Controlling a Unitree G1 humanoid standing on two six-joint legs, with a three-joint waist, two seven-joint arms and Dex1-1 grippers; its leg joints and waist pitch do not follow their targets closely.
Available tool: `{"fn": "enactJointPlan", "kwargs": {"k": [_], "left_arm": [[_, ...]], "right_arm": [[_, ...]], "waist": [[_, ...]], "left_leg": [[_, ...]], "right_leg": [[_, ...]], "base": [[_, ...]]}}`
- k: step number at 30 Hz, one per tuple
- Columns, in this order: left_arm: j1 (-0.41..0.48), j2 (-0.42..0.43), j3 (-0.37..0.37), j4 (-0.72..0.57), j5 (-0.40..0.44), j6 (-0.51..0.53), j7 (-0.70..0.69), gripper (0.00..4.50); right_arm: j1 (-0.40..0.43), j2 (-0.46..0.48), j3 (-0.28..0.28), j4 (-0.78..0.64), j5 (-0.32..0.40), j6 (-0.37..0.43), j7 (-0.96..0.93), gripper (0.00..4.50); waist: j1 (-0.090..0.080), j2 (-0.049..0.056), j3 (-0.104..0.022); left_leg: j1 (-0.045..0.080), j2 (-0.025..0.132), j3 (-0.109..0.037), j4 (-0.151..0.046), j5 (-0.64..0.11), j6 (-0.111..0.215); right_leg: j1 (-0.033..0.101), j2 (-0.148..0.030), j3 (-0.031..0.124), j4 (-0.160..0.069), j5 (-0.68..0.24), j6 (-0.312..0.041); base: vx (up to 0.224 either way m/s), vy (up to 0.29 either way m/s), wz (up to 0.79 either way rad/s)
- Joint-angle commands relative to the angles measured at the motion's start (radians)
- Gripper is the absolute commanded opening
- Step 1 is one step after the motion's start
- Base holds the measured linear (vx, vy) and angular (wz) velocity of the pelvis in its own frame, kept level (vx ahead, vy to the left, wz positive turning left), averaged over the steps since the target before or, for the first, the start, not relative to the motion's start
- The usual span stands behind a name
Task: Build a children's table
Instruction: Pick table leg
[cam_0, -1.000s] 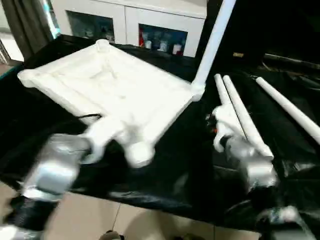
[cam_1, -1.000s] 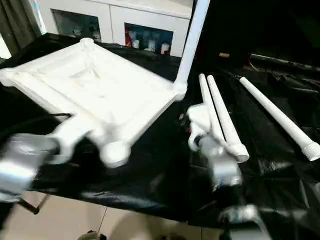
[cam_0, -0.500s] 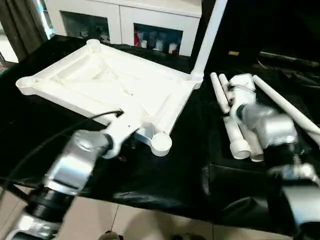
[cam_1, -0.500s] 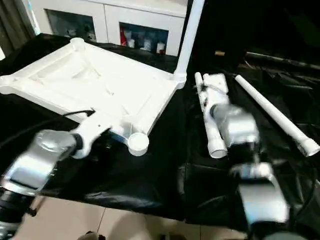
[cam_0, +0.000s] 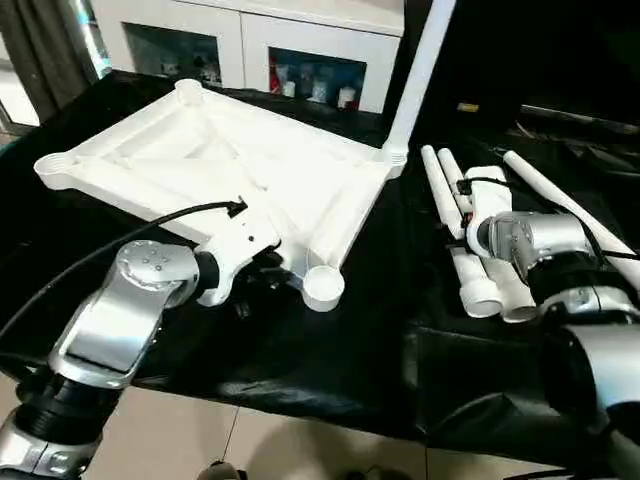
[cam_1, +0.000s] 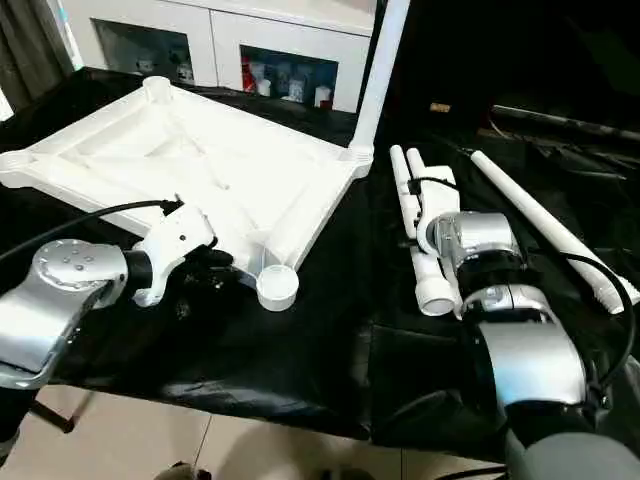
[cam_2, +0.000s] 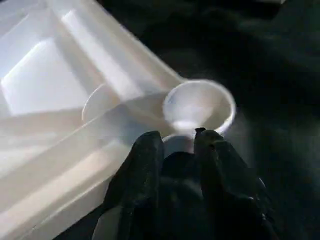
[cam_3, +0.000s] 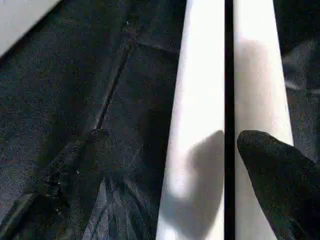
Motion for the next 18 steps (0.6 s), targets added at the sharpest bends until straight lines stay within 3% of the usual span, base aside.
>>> {"fn": "enactJointPlan", "kwargs": {"k": [1,9,18], "left_arm": [[-0.005,0.012,0.020,-0.033,-0.025,0.016,-0.017,1.30],[0.000,0.029,0.023,-0.052,-0.055,0.026,-0.022,1.30],[-0.009,0.031,0.025,-0.066,-0.089,0.031,-0.017,1.30]], "right_arm": [[-0.024,-0.017,-0.009,0.042,-0.007,-0.009,0.014,4.40],[-0.033,-0.009,0.011,0.106,-0.019,-0.010,0.063,4.40],[-0.050,0.012,-0.017,0.159,0.004,0.012,0.106,4.40]], "waist": [[0.001,0.013,-0.064],[0.001,0.012,-0.061],[0.001,0.014,-0.063]], "left_leg": [[0.018,0.007,0.002,-0.060,-0.172,-0.032],[0.019,0.009,-0.001,-0.060,-0.222,-0.046],[0.017,0.009,0.000,-0.059,-0.194,-0.037]], "right_leg": [[0.050,-0.023,0.023,-0.052,-0.087,-0.230],[0.044,-0.025,0.023,-0.058,-0.178,-0.205],[0.045,-0.023,0.022,-0.052,-0.130,-0.222]], "base": [[0.000,0.000,0.00],[0.000,0.000,0.00],[0.000,0.000,0.00]]}}
